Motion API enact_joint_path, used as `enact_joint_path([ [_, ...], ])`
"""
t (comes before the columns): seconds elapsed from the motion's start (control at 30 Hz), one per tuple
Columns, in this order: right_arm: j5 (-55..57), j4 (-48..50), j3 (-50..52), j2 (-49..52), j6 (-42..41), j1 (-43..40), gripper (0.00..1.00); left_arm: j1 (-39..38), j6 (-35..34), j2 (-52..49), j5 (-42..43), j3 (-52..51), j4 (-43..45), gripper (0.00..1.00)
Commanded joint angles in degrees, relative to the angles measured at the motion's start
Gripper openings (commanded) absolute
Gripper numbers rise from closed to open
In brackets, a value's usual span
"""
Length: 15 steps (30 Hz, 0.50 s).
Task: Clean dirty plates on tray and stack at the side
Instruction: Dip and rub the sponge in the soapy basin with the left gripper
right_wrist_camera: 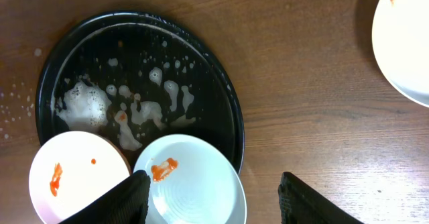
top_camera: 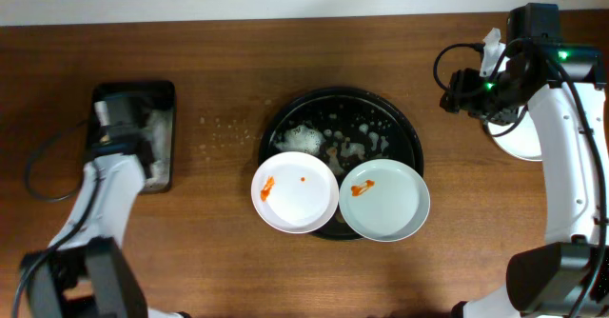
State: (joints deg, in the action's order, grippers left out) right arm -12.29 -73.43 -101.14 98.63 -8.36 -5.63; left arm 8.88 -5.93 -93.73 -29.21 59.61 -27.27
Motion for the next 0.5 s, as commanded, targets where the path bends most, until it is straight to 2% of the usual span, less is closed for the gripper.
enact_joint_path([
  [0.0,-0.59,0.22,-0.02,0.15,0.42,0.37,0.63,-4.66,3.04,-6.12,-17.4,0.76,1.38,0.0],
  [0.17,-0.59,0.61,-0.02,0.15,0.42,0.37,0.63,-8.63,4.33,-13.03,-18.18,0.76,4.57,0.0],
  [0.33,-0.76,0.81,-0.02,0.15,0.42,0.37,0.63,-12.44,4.31,-13.42,-12.55,0.76,6.29,0.01],
  [0.4,-0.81,1.01,-0.02,0.15,0.39,0.37,0.63,-12.85,4.33,-13.4,-11.65,0.76,6.25,0.09],
  [0.47,-1.25,1.4,-0.02,0.15,0.39,0.37,0.63,-12.87,4.31,-13.4,-9.03,0.76,6.34,0.35],
])
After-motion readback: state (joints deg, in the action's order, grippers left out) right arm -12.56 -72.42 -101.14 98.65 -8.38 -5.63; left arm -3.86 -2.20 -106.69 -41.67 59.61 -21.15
